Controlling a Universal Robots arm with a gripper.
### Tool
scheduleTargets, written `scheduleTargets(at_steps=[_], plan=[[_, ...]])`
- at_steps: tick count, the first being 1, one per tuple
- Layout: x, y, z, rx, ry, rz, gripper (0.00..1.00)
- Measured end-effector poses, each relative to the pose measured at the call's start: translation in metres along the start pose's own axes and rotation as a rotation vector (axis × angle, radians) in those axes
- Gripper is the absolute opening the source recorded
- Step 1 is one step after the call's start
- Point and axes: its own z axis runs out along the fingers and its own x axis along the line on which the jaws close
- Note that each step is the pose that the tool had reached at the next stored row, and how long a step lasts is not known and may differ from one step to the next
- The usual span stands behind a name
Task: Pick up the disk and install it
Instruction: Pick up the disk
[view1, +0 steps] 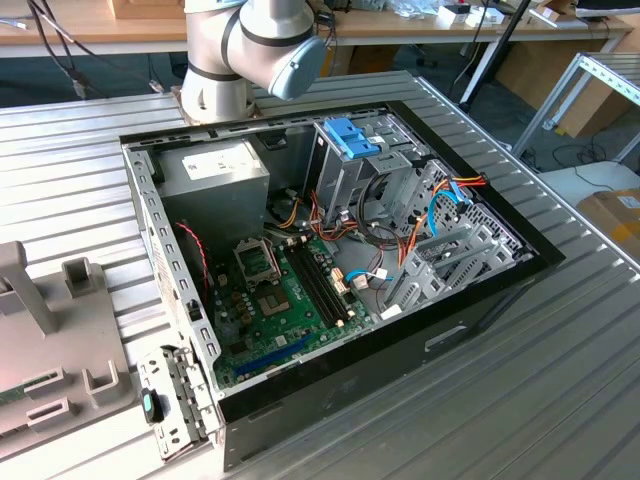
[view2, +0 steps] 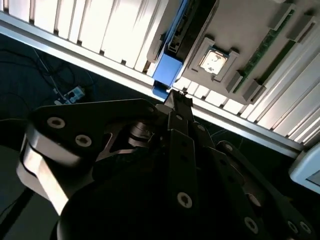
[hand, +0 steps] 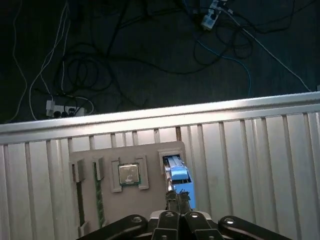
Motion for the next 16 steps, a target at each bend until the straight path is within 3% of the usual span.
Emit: scheduleTargets(at_steps=[3, 6, 7, 10, 11, 16], plan=[[0.0000, 0.0000, 0.0005, 0.0004, 0.0035, -0.085, 0.11], [-0.0001, 0.0000, 0.0006, 0.0005, 0.0048, -0.102, 0.11], [-0.0001, 0.0000, 0.0006, 0.0022, 0.0035, -0.102, 0.11], [-0.0001, 0.0001, 0.0007, 0.0140, -0.0105, -0.104, 0.11], [0.0000, 0.0002, 0.0008, 0.0261, -0.0199, -0.106, 0.11], [-0.0003, 0.0006, 0.0013, 0.0360, -0.0206, -0.117, 0.11]])
